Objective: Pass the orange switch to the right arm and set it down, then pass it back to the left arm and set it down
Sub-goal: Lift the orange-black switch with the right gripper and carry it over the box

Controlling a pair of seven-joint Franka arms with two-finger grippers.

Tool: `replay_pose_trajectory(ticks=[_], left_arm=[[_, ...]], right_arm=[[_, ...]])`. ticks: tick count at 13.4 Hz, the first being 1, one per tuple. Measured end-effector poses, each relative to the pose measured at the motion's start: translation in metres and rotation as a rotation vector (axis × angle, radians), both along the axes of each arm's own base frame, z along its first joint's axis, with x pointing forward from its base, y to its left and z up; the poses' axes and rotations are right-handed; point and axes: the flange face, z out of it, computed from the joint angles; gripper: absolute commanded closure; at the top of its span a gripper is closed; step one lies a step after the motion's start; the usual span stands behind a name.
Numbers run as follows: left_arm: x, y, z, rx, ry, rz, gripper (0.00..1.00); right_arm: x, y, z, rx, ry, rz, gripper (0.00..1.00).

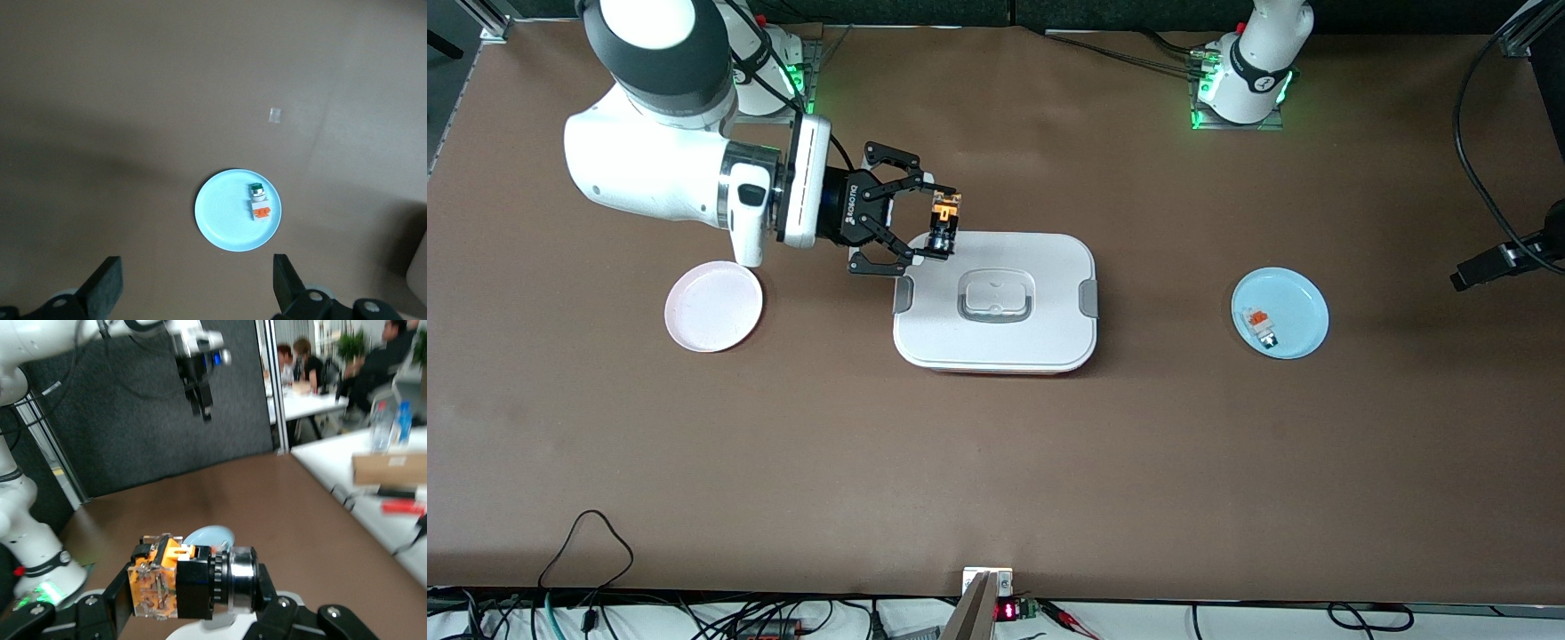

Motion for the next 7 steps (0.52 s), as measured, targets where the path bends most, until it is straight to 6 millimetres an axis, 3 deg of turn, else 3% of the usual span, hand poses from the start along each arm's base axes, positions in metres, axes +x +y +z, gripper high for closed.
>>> replay_pose_trajectory(ticks=[2,3,5,7], left_arm=[[0.003,0.014,-0.006,-0.128,-0.002,0.034,0.01],[0.003,0.023,-0.006,-0.234,-0.017,0.06,0.01],[0.003,0.043,-0.006,-0.466,-0.05,0.126,0.01],[0.011,0.048,-0.012,-0.689,-0.083,0.169,0.01]], right_arm=[[0.009,-0.004,0.046,0.053,-0.058,-0.035,0.82],[0.012,-0.006,0.057,0.062,-0.064,-0.06,0.81],[0.014,-0.007,0.056,0.064,-0.061,-0.071,0.81],[0.018,-0.007,0.048,0.063,-0.048,-0.073,0.81]])
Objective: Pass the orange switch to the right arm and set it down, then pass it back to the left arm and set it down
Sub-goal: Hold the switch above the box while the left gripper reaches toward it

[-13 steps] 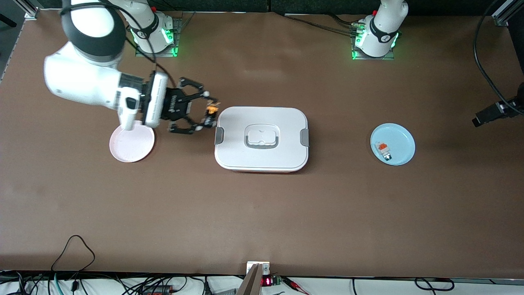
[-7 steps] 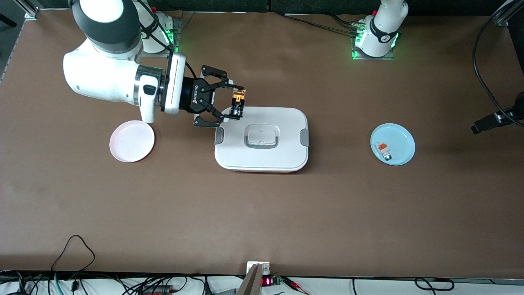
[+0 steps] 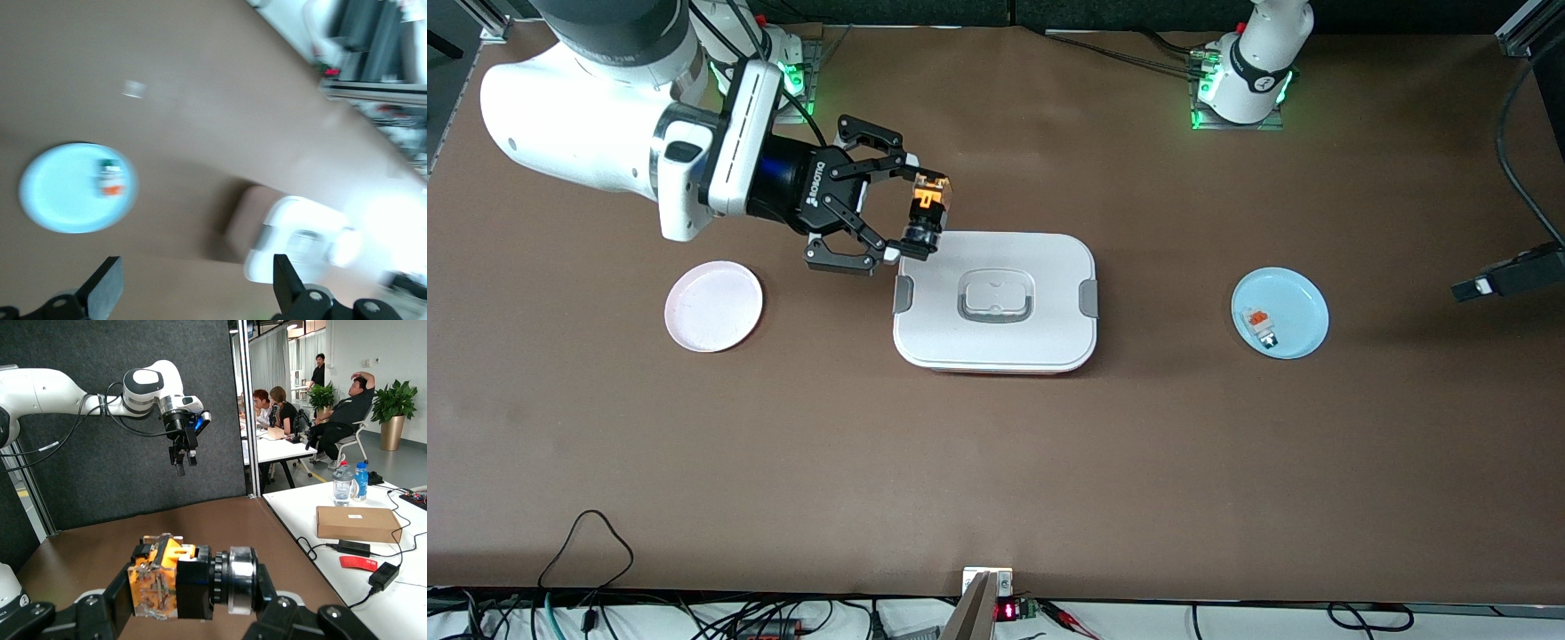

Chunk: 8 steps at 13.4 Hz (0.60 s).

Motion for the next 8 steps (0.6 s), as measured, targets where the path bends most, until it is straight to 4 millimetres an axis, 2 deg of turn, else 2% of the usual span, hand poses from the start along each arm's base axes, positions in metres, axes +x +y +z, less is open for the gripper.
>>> replay_pose_trajectory(ticks=[4,8], left_arm=[[0.022,-0.013,-0.01,-0.334,-0.045,0.056,0.01],[0.045,-0.03,-0.027,-0.708,-0.067,0.129,0.01]], right_arm=[[-0.002,0.012,-0.008,0.0,0.013,0.014,0.81],[-0.004,0.017,-0.003,0.004,0.001,0.011,0.81]])
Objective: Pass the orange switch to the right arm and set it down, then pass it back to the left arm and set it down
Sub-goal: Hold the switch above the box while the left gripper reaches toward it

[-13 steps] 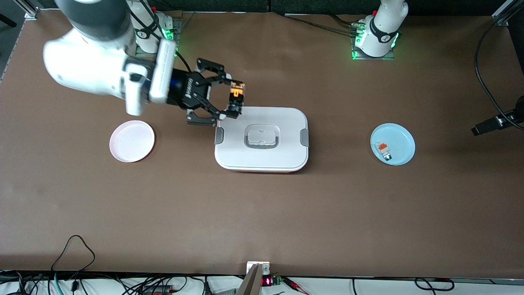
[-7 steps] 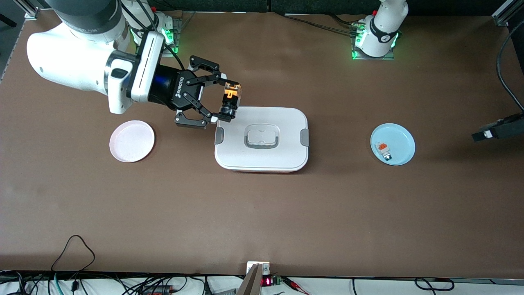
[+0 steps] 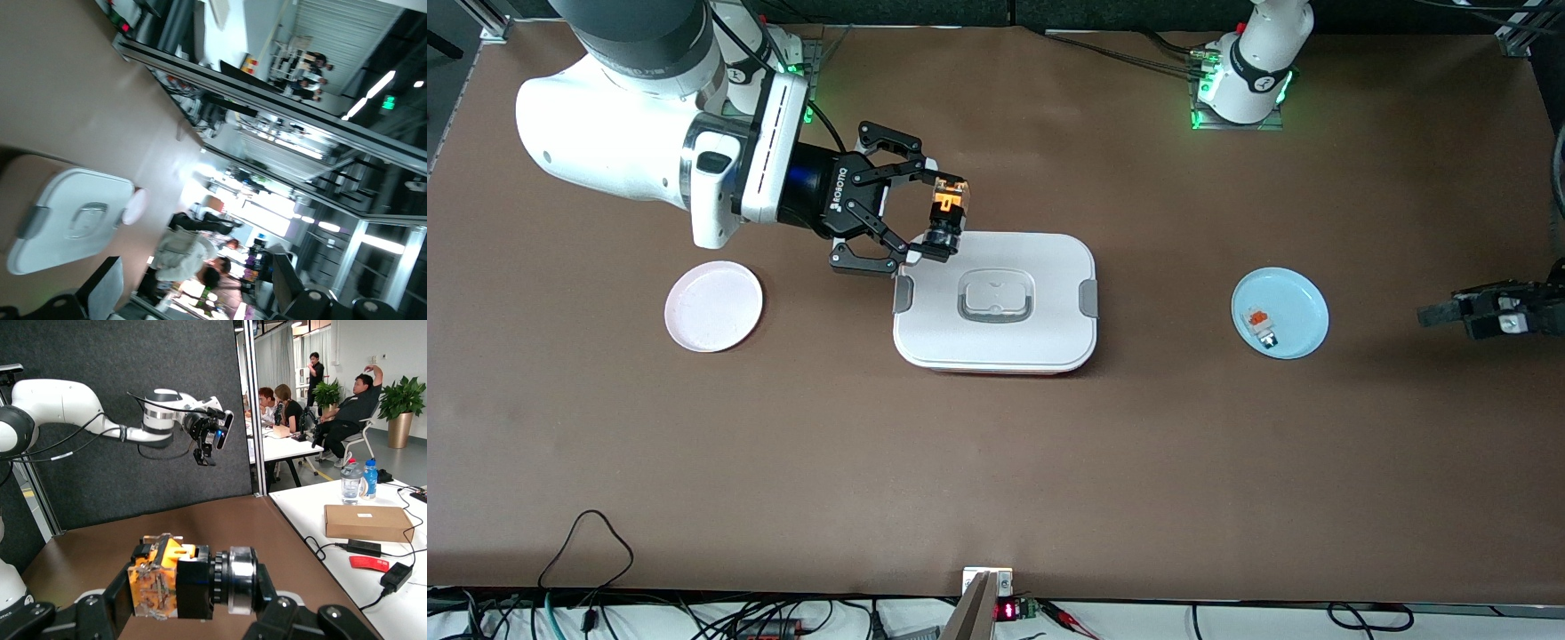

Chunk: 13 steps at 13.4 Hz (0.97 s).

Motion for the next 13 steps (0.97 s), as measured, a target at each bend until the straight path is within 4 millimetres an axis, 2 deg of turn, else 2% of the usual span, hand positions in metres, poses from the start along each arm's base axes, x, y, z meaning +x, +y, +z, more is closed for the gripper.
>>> replay_pose_trajectory(ticks=[2,7,10,13], left_arm=[[0.01,-0.03,0.0,-0.076,-0.01,-0.001,0.01],[0.04,-0.14,0.01,-0.111,-0.047,0.169,0.01],[0.043,-0.194,0.013,-0.12,-0.044,0.259,0.01],[0.037,-0.243,0.011,-0.089,-0.044,0.282,0.01]], right_arm=[[-0.003,0.007,0.005,0.002,-0.012,-0.007,0.81],[-0.006,0.027,-0.006,-0.004,-0.013,-0.031,0.81],[-0.006,0.035,-0.011,-0.007,-0.015,-0.05,0.81],[-0.007,0.051,-0.019,-0.006,-0.024,-0.04,0.81]])
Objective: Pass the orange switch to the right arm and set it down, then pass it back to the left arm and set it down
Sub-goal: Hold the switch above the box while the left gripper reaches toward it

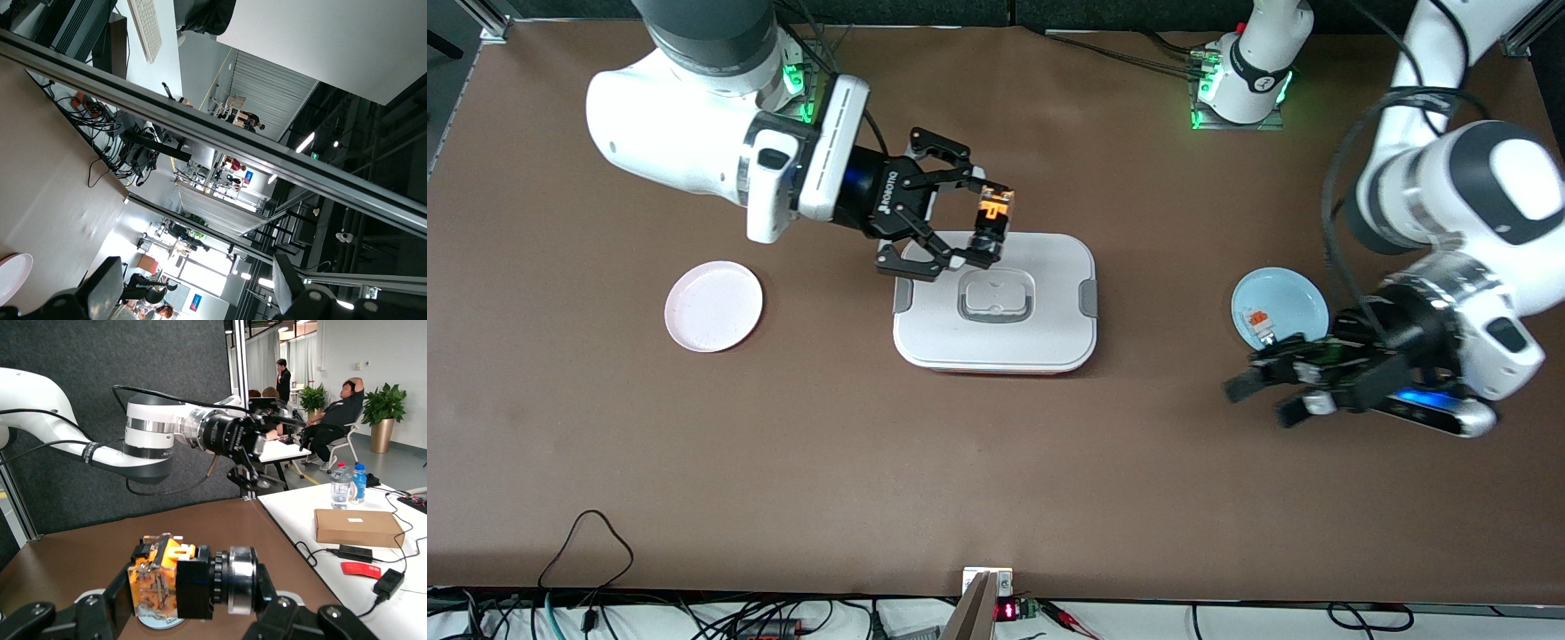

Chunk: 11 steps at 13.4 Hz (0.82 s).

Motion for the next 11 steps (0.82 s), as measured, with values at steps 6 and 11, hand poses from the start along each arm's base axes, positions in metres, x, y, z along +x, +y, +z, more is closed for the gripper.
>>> replay_pose_trajectory(ticks=[6,11], left_arm=[[-0.019,-0.064,0.012,0.029,-0.016,0.003,0.01],[-0.018,-0.032,0.004,0.089,-0.039,-0.121,0.01]], right_arm=[[0.005,0.021,-0.027,-0.004,0.014,-0.007,0.81],[0.0,0.035,-0.032,-0.008,0.012,-0.015,0.81]])
